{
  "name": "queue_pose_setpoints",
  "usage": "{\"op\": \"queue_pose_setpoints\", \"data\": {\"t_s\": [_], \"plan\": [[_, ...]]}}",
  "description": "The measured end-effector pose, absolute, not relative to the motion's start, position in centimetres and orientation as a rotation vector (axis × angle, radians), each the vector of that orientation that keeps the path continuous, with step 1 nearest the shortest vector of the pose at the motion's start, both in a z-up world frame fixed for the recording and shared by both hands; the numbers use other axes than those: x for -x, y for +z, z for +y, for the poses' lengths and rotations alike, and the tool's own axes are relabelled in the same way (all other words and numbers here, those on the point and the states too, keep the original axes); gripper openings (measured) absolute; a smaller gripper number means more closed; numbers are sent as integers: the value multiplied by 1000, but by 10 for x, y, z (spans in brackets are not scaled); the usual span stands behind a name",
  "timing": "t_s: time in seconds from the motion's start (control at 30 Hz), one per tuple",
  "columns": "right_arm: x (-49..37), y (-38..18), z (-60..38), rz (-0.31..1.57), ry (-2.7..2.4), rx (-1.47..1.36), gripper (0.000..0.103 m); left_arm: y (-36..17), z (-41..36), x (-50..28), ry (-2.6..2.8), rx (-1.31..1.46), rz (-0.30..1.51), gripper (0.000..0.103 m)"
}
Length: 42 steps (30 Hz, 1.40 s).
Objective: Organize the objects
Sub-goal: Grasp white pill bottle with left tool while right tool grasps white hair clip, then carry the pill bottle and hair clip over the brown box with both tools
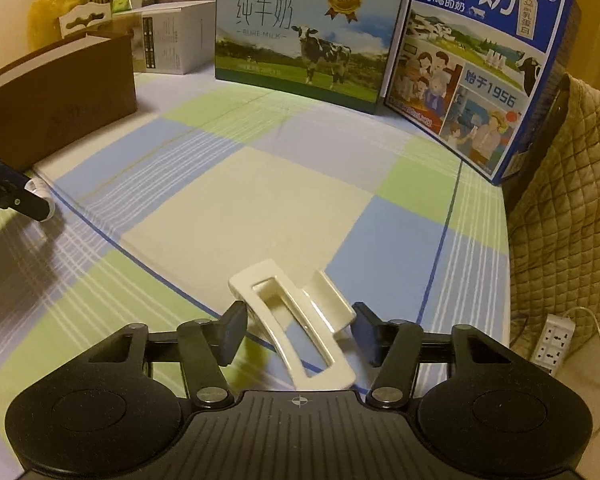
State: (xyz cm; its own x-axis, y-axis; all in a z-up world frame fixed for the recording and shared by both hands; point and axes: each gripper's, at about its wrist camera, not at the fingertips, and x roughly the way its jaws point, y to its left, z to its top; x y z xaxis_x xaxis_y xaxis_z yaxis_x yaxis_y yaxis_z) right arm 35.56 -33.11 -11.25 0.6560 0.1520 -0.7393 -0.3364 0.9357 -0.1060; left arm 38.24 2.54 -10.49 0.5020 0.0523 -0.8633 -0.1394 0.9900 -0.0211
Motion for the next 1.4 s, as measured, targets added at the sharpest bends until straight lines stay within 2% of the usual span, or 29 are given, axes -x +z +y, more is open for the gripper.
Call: {"op": "queue_pose_setpoints", "data": {"t_s": [0.63,1.4], "plan": [[-322,-76,-294,829,275,132,51,-78,21,-363,119,101,984,42],[-283,11,-203,694,473,42,51,22,46,-284,159,171,760,42]]}}
